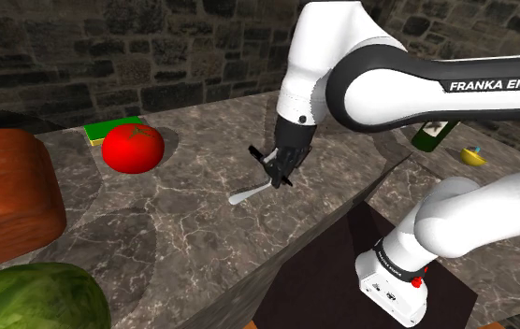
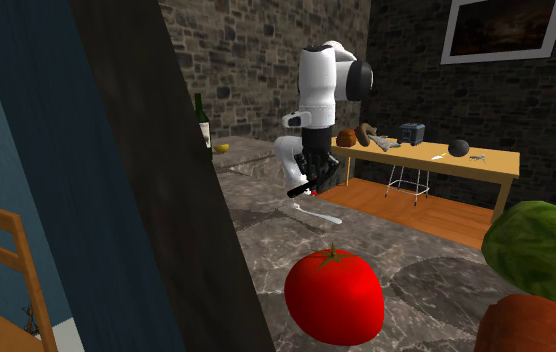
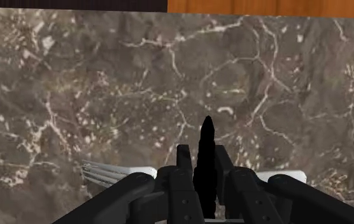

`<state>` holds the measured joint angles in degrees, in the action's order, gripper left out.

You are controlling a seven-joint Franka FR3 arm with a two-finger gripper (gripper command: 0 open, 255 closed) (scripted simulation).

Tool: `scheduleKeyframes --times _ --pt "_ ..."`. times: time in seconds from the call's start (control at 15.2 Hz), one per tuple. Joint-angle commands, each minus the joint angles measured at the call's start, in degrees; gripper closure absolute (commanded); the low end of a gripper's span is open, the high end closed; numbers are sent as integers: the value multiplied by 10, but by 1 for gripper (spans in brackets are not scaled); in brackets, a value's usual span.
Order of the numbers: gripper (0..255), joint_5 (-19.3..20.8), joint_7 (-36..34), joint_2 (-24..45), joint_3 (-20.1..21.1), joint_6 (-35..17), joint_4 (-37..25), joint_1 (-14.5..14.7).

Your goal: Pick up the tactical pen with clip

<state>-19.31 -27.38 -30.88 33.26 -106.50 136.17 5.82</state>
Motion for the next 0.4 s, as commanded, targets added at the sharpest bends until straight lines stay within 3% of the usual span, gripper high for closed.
scheduleKeyframes --times 0.0,0.33 --pt "255 2 -1 -3 -4 16 -13 0" --pt "255 6 -2 -6 -11 41 -34 -1"
